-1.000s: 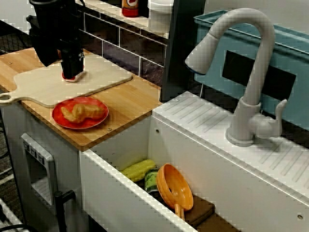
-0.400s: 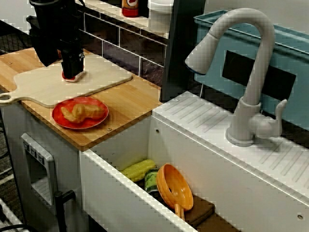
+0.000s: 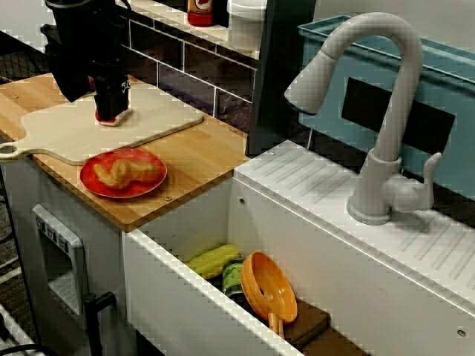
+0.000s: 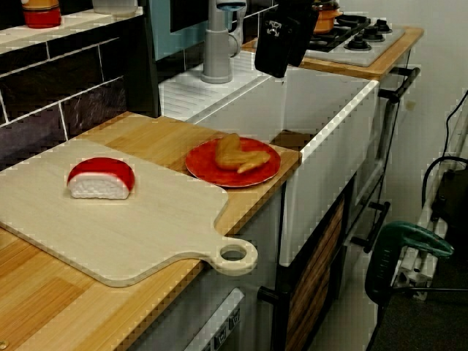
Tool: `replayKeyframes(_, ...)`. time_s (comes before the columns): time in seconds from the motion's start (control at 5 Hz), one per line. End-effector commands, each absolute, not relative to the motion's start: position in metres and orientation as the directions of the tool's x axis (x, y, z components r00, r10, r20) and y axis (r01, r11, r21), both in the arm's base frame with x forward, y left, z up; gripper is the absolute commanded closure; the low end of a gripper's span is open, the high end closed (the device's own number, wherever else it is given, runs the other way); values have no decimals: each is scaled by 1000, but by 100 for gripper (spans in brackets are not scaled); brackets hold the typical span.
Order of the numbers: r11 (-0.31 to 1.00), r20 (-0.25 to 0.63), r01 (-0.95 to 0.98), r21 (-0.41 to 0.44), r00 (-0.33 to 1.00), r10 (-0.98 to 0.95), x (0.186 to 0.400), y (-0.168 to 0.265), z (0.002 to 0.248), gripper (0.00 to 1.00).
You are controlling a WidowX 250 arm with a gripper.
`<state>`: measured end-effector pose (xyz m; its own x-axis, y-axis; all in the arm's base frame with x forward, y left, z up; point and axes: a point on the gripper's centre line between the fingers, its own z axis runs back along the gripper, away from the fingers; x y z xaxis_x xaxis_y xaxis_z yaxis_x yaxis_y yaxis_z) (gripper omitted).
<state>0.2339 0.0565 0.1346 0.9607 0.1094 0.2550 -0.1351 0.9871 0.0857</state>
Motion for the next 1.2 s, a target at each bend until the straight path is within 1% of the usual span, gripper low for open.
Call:
replayKeyframes(0.0,983,285,-147,109,952,111,243,62,114,0)
replayKeyframes(0.2,981,282,-165,106,951,129,256,68,95,0)
replayKeyframes(0.4,971,320,-203,128,935,154,265,75,84,0)
replayKeyframes(0.6,983,310,-152,103,944,114,265,81,81,0)
replayKeyframes(0.8,993,306,-77,85,951,48,259,84,88,0)
replayKeyframes(1.0,996,300,26,81,953,-49,263,84,87,0)
